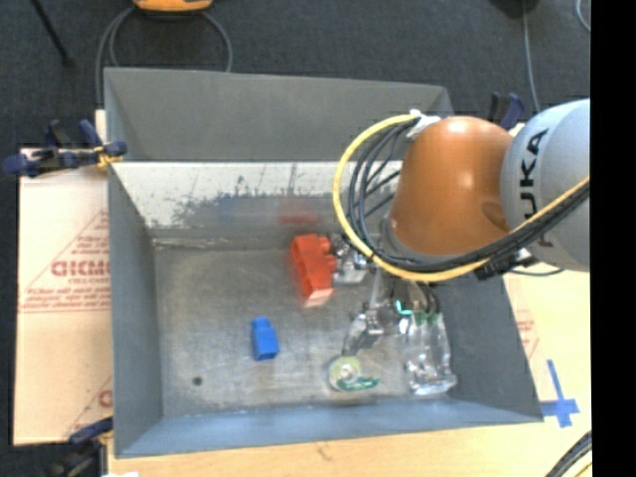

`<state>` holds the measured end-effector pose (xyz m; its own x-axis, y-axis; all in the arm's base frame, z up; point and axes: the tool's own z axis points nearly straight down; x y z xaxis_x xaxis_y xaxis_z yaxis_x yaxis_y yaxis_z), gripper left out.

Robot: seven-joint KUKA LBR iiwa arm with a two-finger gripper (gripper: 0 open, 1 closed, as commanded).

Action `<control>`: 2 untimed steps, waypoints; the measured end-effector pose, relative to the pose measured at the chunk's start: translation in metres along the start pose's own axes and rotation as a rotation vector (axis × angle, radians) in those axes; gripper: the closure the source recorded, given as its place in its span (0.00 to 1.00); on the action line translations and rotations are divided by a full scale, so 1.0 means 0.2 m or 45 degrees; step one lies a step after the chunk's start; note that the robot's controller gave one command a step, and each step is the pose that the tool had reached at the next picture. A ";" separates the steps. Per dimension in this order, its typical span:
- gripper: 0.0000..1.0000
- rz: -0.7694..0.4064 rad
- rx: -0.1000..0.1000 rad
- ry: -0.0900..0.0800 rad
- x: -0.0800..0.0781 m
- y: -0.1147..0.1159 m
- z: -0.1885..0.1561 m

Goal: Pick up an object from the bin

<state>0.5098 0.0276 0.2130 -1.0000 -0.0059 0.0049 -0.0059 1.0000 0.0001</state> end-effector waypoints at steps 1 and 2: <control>0.00 0.084 -0.001 0.003 0.17 0.19 0.59; 0.00 -0.012 0.007 -0.009 0.08 0.38 0.69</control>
Offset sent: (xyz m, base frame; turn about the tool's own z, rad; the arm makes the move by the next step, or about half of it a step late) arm -0.0324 0.0376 -0.1128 0.0702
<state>0.4924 0.1045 0.0760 -0.9999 -0.0155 -0.0024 -0.0155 0.9999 -0.0051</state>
